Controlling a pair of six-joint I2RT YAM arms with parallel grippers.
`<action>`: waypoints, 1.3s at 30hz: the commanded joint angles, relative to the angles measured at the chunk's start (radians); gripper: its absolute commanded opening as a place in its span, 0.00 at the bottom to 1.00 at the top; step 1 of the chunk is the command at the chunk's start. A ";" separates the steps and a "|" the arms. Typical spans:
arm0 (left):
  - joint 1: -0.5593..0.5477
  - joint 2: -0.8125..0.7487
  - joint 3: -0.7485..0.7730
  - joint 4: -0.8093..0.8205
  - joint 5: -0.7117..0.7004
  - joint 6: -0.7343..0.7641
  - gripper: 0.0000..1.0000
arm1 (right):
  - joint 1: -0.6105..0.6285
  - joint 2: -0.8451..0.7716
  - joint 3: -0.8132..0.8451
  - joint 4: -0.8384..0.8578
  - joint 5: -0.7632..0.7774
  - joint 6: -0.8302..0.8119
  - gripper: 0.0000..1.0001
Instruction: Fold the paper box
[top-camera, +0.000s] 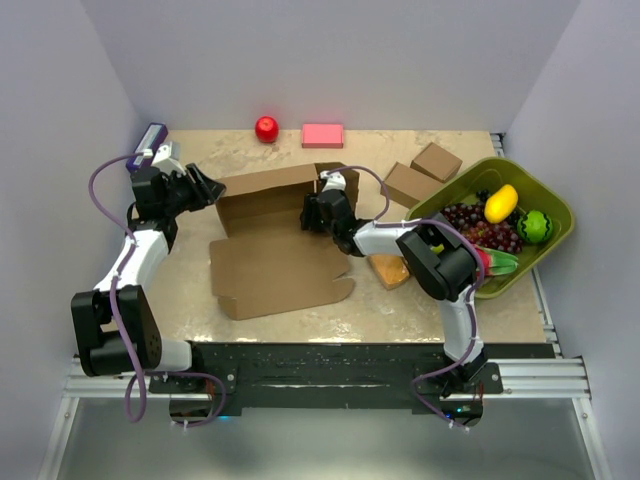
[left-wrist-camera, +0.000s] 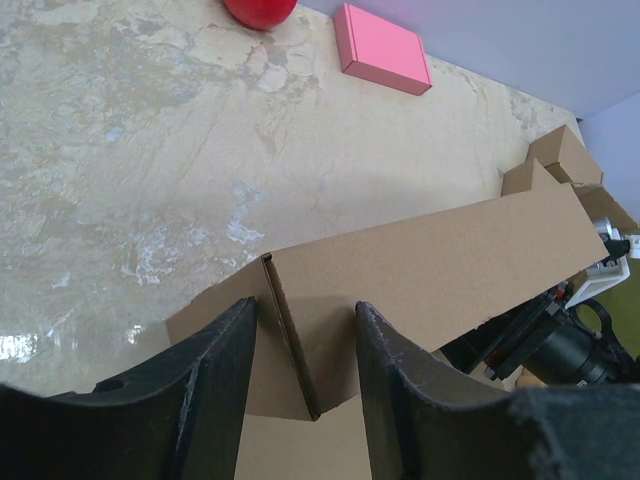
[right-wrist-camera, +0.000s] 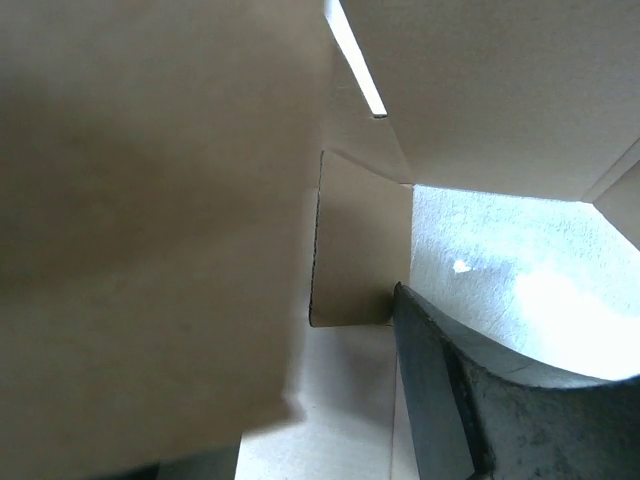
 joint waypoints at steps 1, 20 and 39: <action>-0.002 0.011 0.017 0.021 0.025 0.000 0.49 | 0.032 -0.026 -0.014 0.055 0.031 -0.034 0.57; -0.006 0.016 0.017 0.021 0.027 0.002 0.49 | 0.054 -0.061 0.006 0.072 0.092 -0.077 0.55; -0.006 0.019 0.019 0.021 0.030 0.000 0.49 | 0.066 -0.080 -0.002 0.092 0.114 -0.092 0.54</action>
